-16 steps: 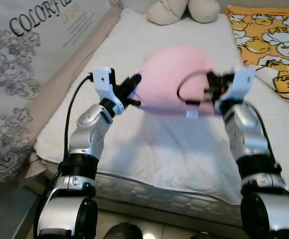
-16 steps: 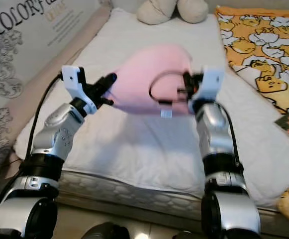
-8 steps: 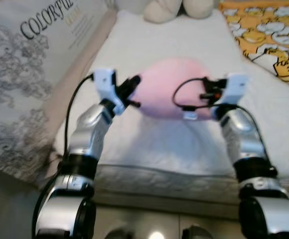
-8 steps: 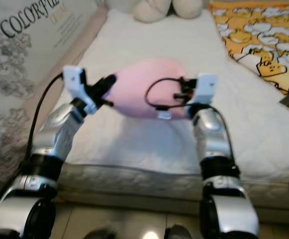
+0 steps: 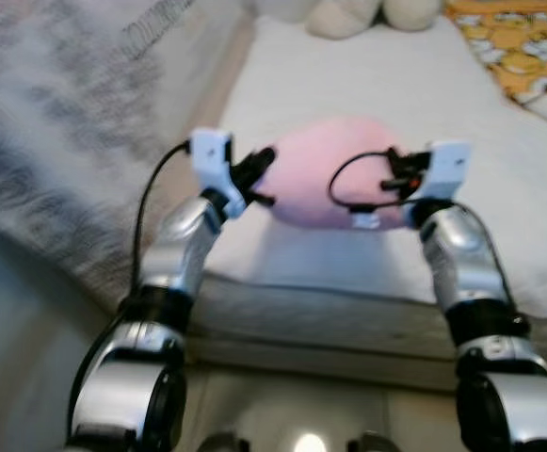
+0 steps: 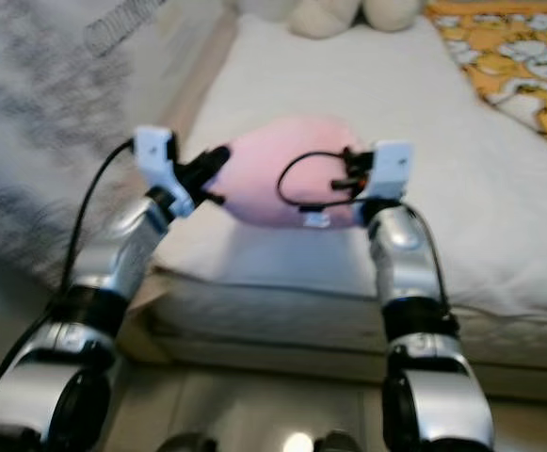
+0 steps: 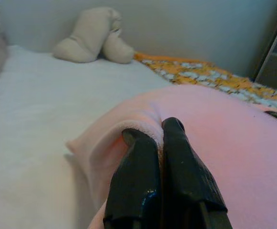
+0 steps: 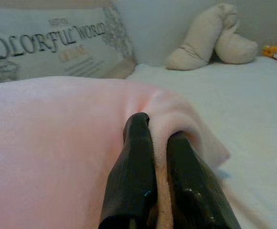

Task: Clean up the room

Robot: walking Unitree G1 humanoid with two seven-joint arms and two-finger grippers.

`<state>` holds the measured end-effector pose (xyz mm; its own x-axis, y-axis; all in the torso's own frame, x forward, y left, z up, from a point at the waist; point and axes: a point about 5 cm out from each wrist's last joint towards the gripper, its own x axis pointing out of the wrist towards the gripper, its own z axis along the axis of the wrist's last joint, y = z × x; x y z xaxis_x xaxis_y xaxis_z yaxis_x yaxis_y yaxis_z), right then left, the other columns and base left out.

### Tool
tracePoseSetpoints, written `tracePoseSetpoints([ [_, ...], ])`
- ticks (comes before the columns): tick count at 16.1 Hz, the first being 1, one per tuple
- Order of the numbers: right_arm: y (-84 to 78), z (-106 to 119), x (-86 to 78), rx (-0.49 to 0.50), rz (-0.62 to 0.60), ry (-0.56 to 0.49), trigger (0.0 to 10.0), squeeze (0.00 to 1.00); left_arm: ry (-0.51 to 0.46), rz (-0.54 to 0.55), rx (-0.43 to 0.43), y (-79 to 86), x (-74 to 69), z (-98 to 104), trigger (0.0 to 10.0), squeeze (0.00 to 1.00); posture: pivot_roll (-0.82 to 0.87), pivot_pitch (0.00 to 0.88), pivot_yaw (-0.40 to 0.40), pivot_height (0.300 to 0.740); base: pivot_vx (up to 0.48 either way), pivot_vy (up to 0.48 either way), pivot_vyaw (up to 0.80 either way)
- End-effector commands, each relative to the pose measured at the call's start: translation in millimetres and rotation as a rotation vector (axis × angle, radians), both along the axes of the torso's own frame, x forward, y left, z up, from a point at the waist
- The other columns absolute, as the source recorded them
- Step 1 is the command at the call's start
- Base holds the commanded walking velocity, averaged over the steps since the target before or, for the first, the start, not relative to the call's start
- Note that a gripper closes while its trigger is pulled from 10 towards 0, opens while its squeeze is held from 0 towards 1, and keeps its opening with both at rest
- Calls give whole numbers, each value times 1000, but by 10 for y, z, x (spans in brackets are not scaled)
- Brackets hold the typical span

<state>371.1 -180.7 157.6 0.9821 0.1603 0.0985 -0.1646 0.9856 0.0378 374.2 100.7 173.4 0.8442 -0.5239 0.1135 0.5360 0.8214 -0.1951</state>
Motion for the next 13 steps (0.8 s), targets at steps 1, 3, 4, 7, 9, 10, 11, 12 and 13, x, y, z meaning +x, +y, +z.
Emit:
tracePoseSetpoints([
  [1,149,102,33,-2,37,-49,0,0,-29,58,26,113,42,58,0,0,-119,0,120,740,0,480,0],
  [3,156,92,27,-7,38,-50,0,0,-21,90,65,111,60,31,0,0,-121,0,124,740,0,0,0],
  [4,156,81,25,-8,37,-48,0,0,-35,92,65,111,54,31,0,0,-120,0,124,740,0,0,0],
  [7,159,102,25,-29,32,-67,0,0,-83,100,73,94,39,49,0,0,-115,0,123,740,303,0,0],
  [9,152,128,42,-36,30,-73,0,0,-91,104,65,83,37,56,0,0,-113,0,122,740,480,0,0],
  [10,137,144,53,-42,27,-77,0,0,-93,108,60,81,36,58,0,0,-112,0,122,740,480,0,0],
  [11,112,167,64,-48,22,-83,0,0,-95,109,56,73,33,55,0,0,-111,0,122,740,480,0,0],
  [12,87,191,74,-53,16,-89,0,0,-96,106,55,59,30,52,0,0,-111,0,122,740,480,0,0],
  [13,64,212,85,-57,10,-94,0,0,-97,105,56,44,30,50,0,0,-111,0,122,740,480,0,0],
])
